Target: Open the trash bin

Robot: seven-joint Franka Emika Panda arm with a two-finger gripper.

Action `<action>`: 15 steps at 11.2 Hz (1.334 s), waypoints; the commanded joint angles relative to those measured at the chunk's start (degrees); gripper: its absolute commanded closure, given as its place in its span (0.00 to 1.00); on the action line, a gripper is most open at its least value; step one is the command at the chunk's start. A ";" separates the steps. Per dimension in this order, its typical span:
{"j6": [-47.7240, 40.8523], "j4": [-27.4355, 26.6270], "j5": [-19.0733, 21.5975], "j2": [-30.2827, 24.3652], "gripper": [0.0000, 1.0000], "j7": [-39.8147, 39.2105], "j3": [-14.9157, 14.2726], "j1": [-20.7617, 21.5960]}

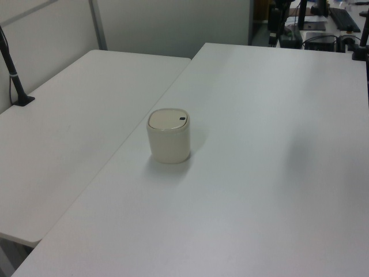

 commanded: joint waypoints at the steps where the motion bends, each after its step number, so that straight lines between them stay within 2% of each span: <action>1: -0.25 -0.02 -0.77 -0.22 0.00 -0.93 -0.83 1.25; 8: -0.25 -0.02 -0.59 -0.13 0.00 -1.37 -0.83 1.17; 12: 0.01 -0.10 -0.33 0.04 0.00 -9.97 -0.92 0.64; 15: 0.37 -0.28 -0.41 0.39 0.00 -11.13 -0.92 1.16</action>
